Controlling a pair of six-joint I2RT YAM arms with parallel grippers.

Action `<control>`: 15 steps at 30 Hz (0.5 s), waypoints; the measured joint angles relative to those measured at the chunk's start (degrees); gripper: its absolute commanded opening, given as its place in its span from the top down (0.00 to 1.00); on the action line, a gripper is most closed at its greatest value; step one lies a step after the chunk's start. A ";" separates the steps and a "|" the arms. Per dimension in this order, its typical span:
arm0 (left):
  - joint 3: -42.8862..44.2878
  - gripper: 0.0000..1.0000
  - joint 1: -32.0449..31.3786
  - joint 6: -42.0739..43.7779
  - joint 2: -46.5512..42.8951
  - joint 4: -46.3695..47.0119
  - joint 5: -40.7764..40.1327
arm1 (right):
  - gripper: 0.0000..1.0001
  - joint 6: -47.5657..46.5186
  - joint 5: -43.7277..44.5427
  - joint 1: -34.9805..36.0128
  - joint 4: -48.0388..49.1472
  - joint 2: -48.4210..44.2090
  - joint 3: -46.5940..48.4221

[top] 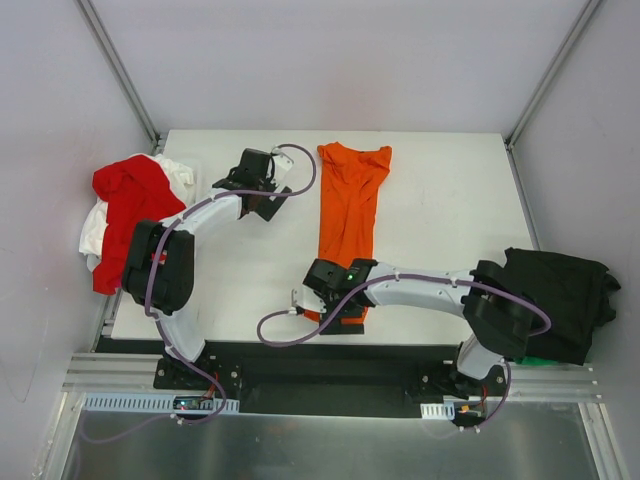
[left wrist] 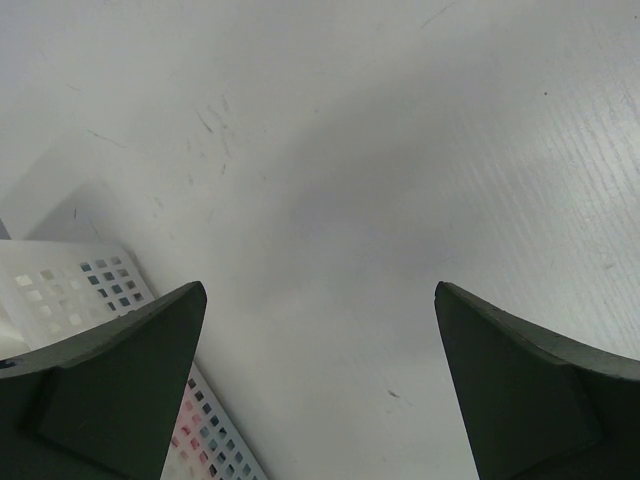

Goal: Fold and stack the t-shirts
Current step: Rotate the tshirt 90 degrees

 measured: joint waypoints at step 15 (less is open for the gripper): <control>-1.03 0.01 0.00 -0.55 -0.02 0.02 0.20 | 0.01 -0.24 0.26 2.99 1.53 7.28 5.46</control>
